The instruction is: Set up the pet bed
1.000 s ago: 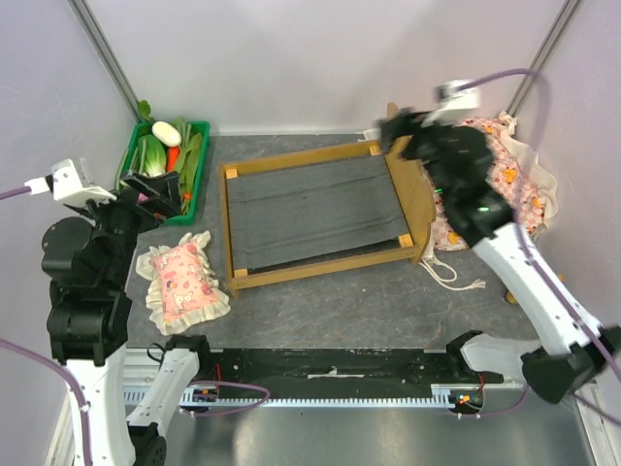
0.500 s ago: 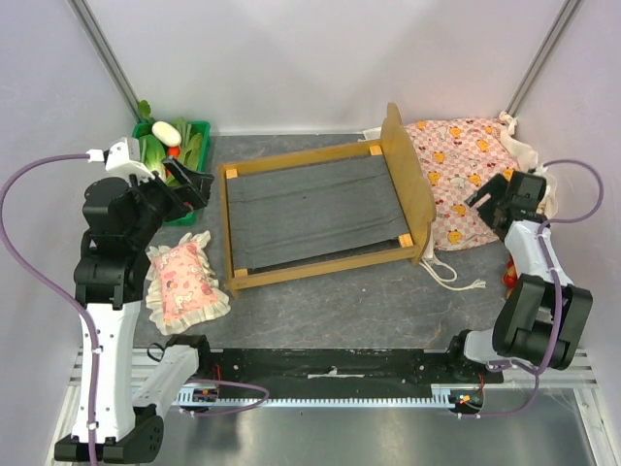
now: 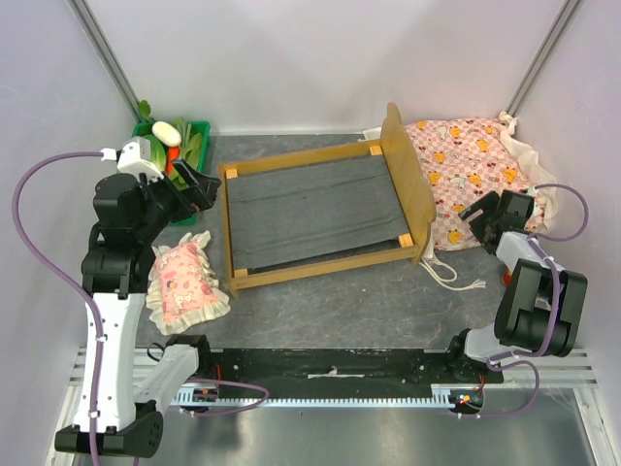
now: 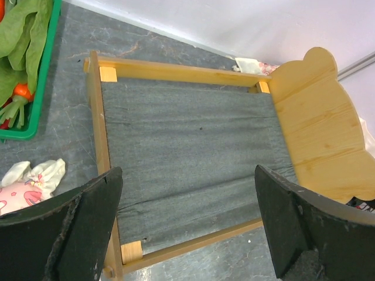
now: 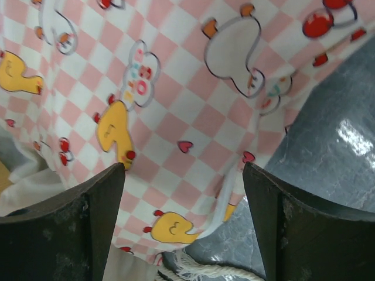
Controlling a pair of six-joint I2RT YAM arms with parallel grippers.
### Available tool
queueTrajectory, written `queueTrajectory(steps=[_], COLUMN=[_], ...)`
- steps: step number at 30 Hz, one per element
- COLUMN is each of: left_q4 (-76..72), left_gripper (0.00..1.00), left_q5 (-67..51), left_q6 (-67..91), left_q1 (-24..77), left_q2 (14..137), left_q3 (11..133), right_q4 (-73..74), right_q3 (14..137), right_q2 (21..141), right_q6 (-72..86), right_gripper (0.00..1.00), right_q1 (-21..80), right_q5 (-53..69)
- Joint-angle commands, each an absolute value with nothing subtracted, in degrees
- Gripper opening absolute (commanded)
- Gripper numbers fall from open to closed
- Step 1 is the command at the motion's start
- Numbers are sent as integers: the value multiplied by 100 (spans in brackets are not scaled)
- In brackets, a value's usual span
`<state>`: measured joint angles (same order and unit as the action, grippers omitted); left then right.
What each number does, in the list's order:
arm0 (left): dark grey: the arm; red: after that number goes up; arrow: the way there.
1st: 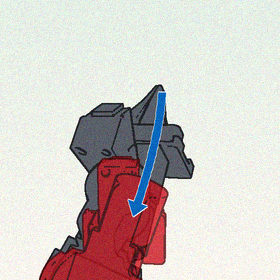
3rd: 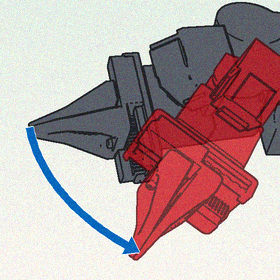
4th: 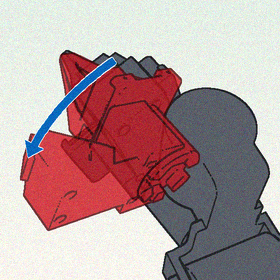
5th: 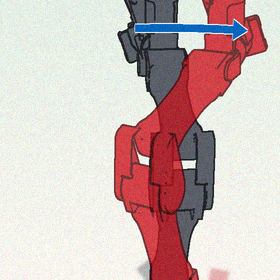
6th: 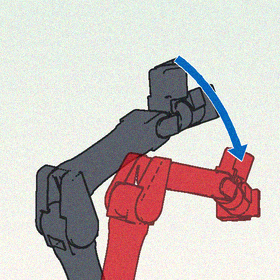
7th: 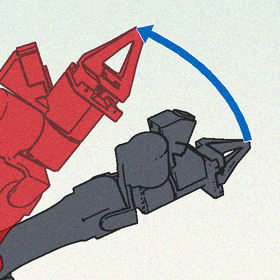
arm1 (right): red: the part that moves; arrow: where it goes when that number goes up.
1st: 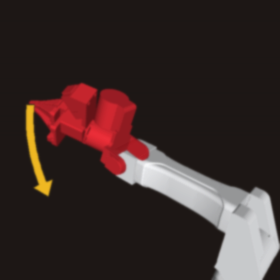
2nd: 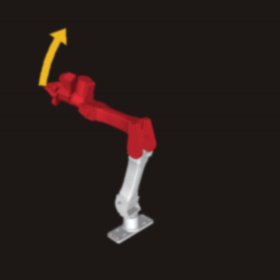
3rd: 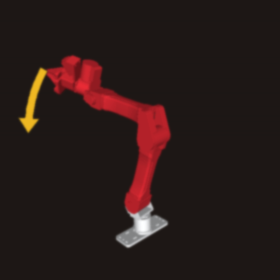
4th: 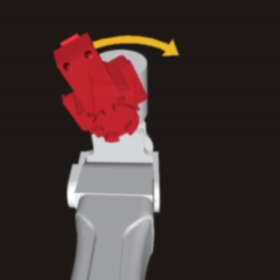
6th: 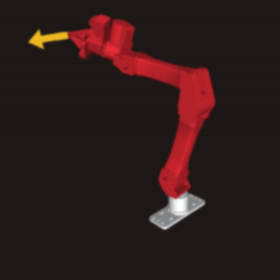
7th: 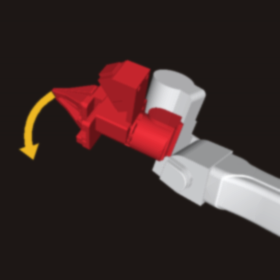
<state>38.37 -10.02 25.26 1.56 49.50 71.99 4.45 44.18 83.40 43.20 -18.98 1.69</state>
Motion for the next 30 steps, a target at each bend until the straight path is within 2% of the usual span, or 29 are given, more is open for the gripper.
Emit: queueTrajectory(steps=[1,5,9,12,13,15,16,19,21,25,28,29,30], left_q4=[3577,3533,3498,3498,3507,3524,3524,3551,3525,3445,3323,3287,3226], left_gripper=[100,100,100,100,100,100,100,100,100,100,100,100,100], left_q5=[-1107,-1195,-1213,-1230,-1230,-1195,-1187,-1099,-1072,-1125,-1248,-1274,-1309], left_q6=[2558,2558,2593,2593,2575,2584,2575,2531,2505,2426,2426,2426,2443], left_q1=[123,123,123,123,123,123,123,123,123,114,123,123,123], left_q2=[4913,4966,4966,4940,4905,4896,4878,4869,4887,5080,5212,5238,5290], left_q3=[7119,7093,7049,7031,7023,7014,7005,7005,6979,6970,6987,6987,6987], right_q4=[-394,-746,-2018,-2311,-2329,-2460,-2435,-2085,-1533,-784,-256,-20,-9], right_q3=[3929,3780,3280,3296,3305,3348,3410,3804,4497,6175,7958,8955,9461], right_q2=[8183,8445,8718,9096,9201,9194,9028,8484,8237,7928,8172,8313,8619], right_q6=[4649,4570,4702,4834,4886,4861,4799,4642,4422,4105,4078,4113,4252], right_gripper=[89,89,87,69,54,39,26,3,0,0,0,0,0], right_q1=[-1925,-1925,-1934,-1934,-1934,-1951,-1951,-1951,-1951,-1969,-1969,-1969,-1969], right_q5=[35,-132,-35,-9,-17,228,298,483,667,1229,1835,2011,2596])
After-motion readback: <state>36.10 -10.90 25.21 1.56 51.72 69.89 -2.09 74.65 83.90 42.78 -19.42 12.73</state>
